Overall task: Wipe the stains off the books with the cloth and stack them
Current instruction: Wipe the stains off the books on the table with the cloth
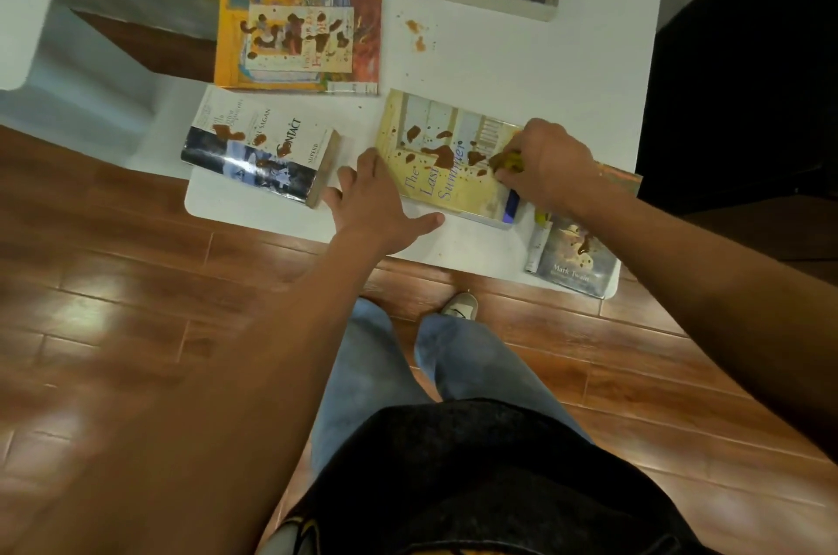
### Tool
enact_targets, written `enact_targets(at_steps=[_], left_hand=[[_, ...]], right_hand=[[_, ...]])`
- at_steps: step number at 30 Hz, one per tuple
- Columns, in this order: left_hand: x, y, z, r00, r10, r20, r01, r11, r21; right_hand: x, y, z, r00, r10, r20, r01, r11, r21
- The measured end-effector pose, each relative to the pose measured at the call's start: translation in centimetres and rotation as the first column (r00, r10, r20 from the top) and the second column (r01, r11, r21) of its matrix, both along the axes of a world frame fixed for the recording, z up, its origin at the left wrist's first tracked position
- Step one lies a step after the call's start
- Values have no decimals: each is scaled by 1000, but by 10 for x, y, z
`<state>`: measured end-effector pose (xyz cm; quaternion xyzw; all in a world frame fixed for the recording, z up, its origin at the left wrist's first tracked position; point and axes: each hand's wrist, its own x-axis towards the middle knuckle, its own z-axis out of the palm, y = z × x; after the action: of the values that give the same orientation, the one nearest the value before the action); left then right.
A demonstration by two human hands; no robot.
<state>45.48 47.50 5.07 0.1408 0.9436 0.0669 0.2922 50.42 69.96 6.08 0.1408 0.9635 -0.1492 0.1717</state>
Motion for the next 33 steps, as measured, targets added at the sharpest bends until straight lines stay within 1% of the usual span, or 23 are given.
enact_targets(at_steps=[2, 3, 4, 7, 8, 11, 12, 16, 17, 20, 21, 25, 26, 29, 31, 33], left_hand=[[0, 0, 0, 1000, -12, -9, 12, 1000, -9], [1, 0, 0, 1000, -18, -11, 18, 1000, -16], [0, -1, -1, 1000, -22, -13, 22, 1000, -18], [1, -3, -2, 999, -31, -7, 31, 999, -20], [1, -3, -2, 999, -38, -11, 37, 999, -23], [0, -3, -1, 998, -63, -22, 62, 997, -33], [-1, -4, 0, 997, -68, -27, 67, 997, -39], [0, -6, 4, 996, -82, -45, 79, 995, -63], [1, -7, 5, 993, -103, -58, 99, 992, -79], [5, -9, 6, 983, -155, -98, 145, 985, -96], [5, -9, 6, 983, -157, -100, 148, 985, -91], [1, -10, 8, 983, -163, -82, 156, 984, -83], [-1, -9, 9, 983, -167, -79, 160, 983, -84], [-5, -8, 10, 981, -184, -59, 178, 979, -94], [-5, -8, 11, 980, -193, -50, 187, 977, -106], [-5, -8, 11, 979, -198, -45, 192, 975, -112]], right_hand=[[0, -2, 2, 989, 135, 56, -134, 991, -23], [0, -1, 3, 982, 171, 80, -170, 985, -26], [-3, 1, 4, 983, 161, 87, -160, 987, -17], [-9, 2, 3, 999, 19, 31, -19, 1000, 12], [-10, 0, 3, 999, 16, 29, -17, 1000, 9], [-6, -5, 5, 988, 127, 92, -122, 991, -50], [-7, -4, 6, 986, 131, 101, -126, 991, -53], [-14, -1, 3, 999, -39, 26, 39, 999, 36], [-13, -4, 2, 999, -33, 19, 33, 999, 37], [-7, -11, 2, 993, 82, 81, -79, 996, -46], [-6, -10, 3, 992, 94, 90, -89, 995, -53], [-12, -6, 2, 998, -61, 25, 61, 998, -1], [-12, -8, 2, 998, -61, 22, 62, 998, -8], [-9, -13, 3, 996, 56, 67, -53, 998, -47], [-13, -8, 4, 997, 25, 70, -23, 1000, -21], [-18, -5, 3, 999, -45, 27, 44, 998, 41]])
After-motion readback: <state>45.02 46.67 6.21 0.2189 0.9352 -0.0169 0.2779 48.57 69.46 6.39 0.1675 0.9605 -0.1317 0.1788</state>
